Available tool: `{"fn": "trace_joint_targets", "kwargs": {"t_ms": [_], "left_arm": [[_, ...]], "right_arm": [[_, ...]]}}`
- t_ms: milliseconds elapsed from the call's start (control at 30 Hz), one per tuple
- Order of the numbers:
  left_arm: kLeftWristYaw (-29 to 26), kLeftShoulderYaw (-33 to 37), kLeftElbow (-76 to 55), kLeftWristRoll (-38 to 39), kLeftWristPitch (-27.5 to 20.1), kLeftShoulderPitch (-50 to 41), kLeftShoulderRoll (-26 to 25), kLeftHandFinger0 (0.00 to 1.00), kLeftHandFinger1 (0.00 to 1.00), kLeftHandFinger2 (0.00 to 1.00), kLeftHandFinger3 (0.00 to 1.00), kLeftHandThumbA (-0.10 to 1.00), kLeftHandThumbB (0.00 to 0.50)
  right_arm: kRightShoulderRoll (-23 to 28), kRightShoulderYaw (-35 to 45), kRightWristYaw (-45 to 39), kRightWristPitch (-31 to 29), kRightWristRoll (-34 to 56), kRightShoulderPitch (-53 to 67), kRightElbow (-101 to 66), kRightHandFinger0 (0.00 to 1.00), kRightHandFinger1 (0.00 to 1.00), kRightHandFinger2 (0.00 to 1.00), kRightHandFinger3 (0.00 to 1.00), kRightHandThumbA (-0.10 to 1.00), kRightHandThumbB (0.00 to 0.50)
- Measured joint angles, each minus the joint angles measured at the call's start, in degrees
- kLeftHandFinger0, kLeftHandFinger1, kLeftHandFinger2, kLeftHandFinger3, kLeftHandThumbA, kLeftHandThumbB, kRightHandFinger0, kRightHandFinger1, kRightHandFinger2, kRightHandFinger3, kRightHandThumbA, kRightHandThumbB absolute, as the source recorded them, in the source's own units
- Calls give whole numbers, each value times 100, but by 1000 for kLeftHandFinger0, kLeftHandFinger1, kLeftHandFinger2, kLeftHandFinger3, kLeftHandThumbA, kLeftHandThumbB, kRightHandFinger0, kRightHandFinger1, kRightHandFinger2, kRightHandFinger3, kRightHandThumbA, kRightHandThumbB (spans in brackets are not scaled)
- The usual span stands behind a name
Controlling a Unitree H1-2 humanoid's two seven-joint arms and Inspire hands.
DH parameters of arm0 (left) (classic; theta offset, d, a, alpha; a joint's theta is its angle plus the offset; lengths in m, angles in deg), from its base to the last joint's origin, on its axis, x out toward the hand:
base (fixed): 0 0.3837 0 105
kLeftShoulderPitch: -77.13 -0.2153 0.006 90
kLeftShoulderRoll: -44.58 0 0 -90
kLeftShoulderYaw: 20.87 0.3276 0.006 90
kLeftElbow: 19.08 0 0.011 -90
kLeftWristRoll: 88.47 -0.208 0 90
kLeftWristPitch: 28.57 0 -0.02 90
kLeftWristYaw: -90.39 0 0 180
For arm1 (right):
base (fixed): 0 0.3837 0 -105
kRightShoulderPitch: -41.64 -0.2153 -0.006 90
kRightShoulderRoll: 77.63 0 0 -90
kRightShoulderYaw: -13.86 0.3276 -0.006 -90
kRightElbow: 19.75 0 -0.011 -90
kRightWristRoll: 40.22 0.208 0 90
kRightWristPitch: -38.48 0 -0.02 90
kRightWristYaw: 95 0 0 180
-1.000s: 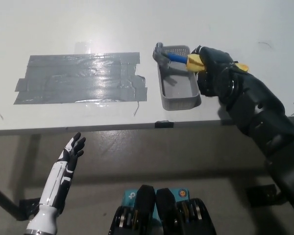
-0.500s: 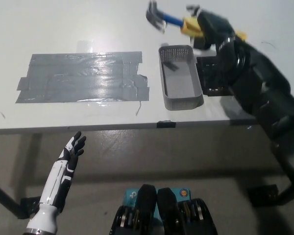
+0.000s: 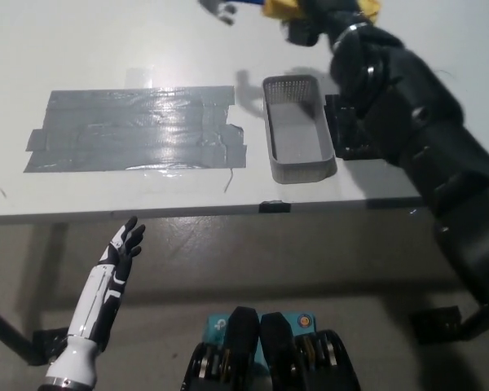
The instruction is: The robot picks the hammer placed on top of the gray container with right hand and places it on the grey area of the desk
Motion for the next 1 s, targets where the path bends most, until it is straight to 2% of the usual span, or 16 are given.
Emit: {"fn": "trace_joint_targets", "kwargs": {"t_ms": [100,133,167,200,233,367,433,467,500,633,700,800,833,867,933,1000], "left_arm": [[16,31,0,0,17,17,0,1000,1000,1000,1000,1000,220],[19,36,-1,0,18,19,0,1000,1000,1000,1000,1000,218],[22,41,-1,0,18,19,0,1000,1000,1000,1000,1000,218],[27,47,-2,0,18,18,-1,1000,1000,1000,1000,1000,228],[31,52,-2,0,18,18,-1,1000,1000,1000,1000,1000,227],[46,94,-2,-16,16,17,-1,1000,1000,1000,1000,1000,235],[54,110,-4,-16,17,12,-1,1000,1000,1000,1000,1000,231],[58,112,-8,-16,17,6,-1,1000,1000,1000,1000,1000,223],[60,116,-11,-18,17,4,-1,1000,1000,1000,1000,1000,222],[63,121,-18,-21,17,6,-1,1000,1000,1000,1000,1000,221],[65,130,-18,-21,16,12,-1,1000,1000,1000,1000,1000,220],[75,141,-28,-18,17,15,-1,1000,1000,1000,1000,1000,217],[76,142,-29,-18,17,15,-1,1000,1000,1000,1000,1000,232],[77,144,-32,-18,20,16,-1,1000,1000,1000,1000,1000,232],[77,150,-59,-18,27,18,-1,1000,1000,1000,1000,1000,234],[77,154,-72,-18,30,19,-1,1000,1000,1000,1000,1000,235]], "right_arm": [[-358,-40,2,23,-16,1,48,0,431,851,728,-100,203],[-481,-50,2,29,-18,0,96,23,455,873,872,-100,243],[-620,-64,2,32,-20,0,154,2,370,734,674,-100,235],[-764,-80,2,42,-22,-2,235,0,312,674,505,-100,247],[-854,-93,2,50,-24,-1,277,35,337,660,386,-100,248],[-1339,-241,11,71,-79,-1,535,0,269,715,541,-100,202],[-1488,-301,37,86,-111,-3,639,30,397,833,747,-100,204],[-1550,-317,38,104,-116,-3,682,51,414,793,698,-100,220],[-1611,-328,38,118,-118,-3,728,8,364,704,607,-100,231],[-1732,-399,39,189,-134,-3,842,0,448,888,795,-100,196],[-1753,-406,38,237,-134,-2,865,0,446,893,881,-100,191],[-1749,-405,38,302,-129,4,894,0,459,910,907,-100,191],[-1748,-405,38,318,-128,7,903,100,587,1000,999,-100,233],[-1746,-405,38,336,-127,16,906,236,680,984,859,-100,249],[-1729,-427,37,384,-133,50,908,201,545,679,592,-100,253],[-1707,-444,37,412,-133,103,912,132,444,552,463,-100,253]]}}
